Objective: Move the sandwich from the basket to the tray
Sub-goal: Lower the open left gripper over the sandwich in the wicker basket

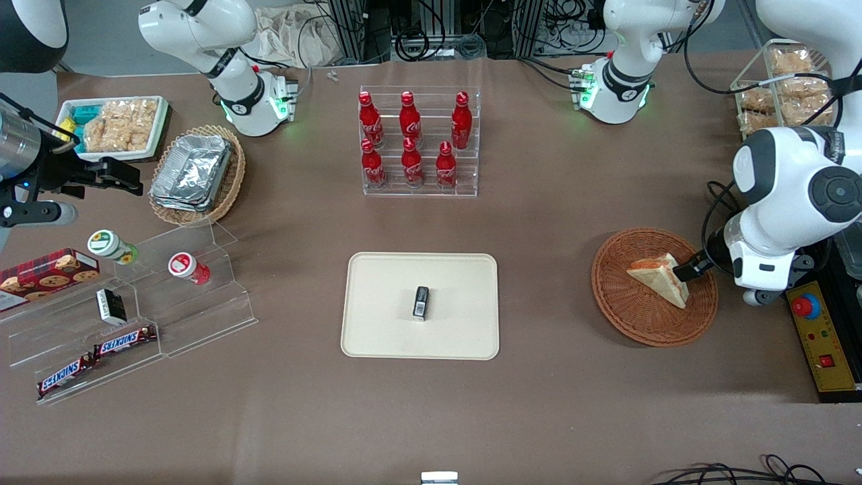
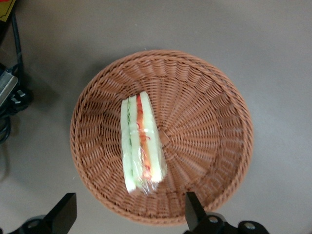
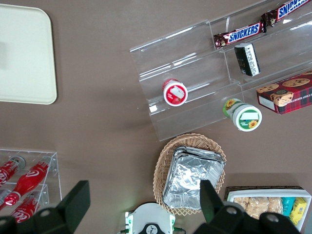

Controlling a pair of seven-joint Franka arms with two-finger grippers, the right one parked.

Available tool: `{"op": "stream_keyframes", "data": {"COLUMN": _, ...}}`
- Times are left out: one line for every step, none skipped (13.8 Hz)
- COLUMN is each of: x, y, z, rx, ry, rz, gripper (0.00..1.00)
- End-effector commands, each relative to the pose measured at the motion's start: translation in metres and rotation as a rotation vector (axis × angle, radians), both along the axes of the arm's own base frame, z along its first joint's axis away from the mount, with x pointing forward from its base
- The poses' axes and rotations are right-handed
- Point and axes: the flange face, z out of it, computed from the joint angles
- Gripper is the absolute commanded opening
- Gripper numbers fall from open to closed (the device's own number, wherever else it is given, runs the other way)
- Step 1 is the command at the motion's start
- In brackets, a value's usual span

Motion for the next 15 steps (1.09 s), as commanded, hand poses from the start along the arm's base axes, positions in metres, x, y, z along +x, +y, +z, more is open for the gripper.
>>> {"op": "stream_keyframes", "data": {"x": -0.032, "y": 0.002, "z": -0.030, "rx": 0.001, "ry": -0.066, "rz": 0.030, "gripper": 1.00}}
{"op": "stream_keyframes", "data": {"x": -0.033, "y": 0.001, "z": -0.037, "rx": -0.001, "ry": -0.072, "rz": 0.048, "gripper": 1.00}}
{"op": "stream_keyframes", "data": {"x": -0.033, "y": 0.002, "z": -0.043, "rx": -0.004, "ry": -0.066, "rz": 0.056, "gripper": 1.00}}
{"op": "stream_keyframes", "data": {"x": -0.033, "y": 0.002, "z": -0.046, "rx": -0.006, "ry": -0.063, "rz": 0.057, "gripper": 1.00}}
{"op": "stream_keyframes", "data": {"x": -0.033, "y": 0.002, "z": -0.050, "rx": -0.013, "ry": -0.063, "rz": 0.063, "gripper": 1.00}}
{"op": "stream_keyframes", "data": {"x": -0.035, "y": 0.013, "z": -0.056, "rx": -0.017, "ry": -0.057, "rz": 0.087, "gripper": 1.00}}
{"op": "stream_keyframes", "data": {"x": -0.038, "y": 0.017, "z": -0.061, "rx": -0.018, "ry": -0.061, "rz": 0.096, "gripper": 1.00}}
{"op": "stream_keyframes", "data": {"x": -0.042, "y": 0.017, "z": -0.068, "rx": -0.019, "ry": -0.070, "rz": 0.095, "gripper": 1.00}}
{"op": "stream_keyframes", "data": {"x": -0.046, "y": 0.016, "z": -0.075, "rx": -0.021, "ry": -0.083, "rz": 0.094, "gripper": 1.00}}
{"op": "stream_keyframes", "data": {"x": -0.049, "y": 0.016, "z": -0.079, "rx": -0.021, "ry": -0.090, "rz": 0.094, "gripper": 1.00}}
{"op": "stream_keyframes", "data": {"x": -0.050, "y": 0.016, "z": -0.082, "rx": -0.023, "ry": -0.095, "rz": 0.094, "gripper": 1.00}}
{"op": "stream_keyframes", "data": {"x": -0.051, "y": 0.016, "z": -0.088, "rx": -0.024, "ry": -0.092, "rz": 0.094, "gripper": 1.00}}
{"op": "stream_keyframes", "data": {"x": -0.050, "y": 0.016, "z": -0.090, "rx": -0.025, "ry": -0.098, "rz": 0.094, "gripper": 1.00}}
{"op": "stream_keyframes", "data": {"x": -0.052, "y": 0.016, "z": -0.096, "rx": -0.026, "ry": -0.097, "rz": 0.094, "gripper": 1.00}}
{"op": "stream_keyframes", "data": {"x": -0.051, "y": 0.015, "z": -0.098, "rx": -0.028, "ry": -0.100, "rz": 0.093, "gripper": 1.00}}
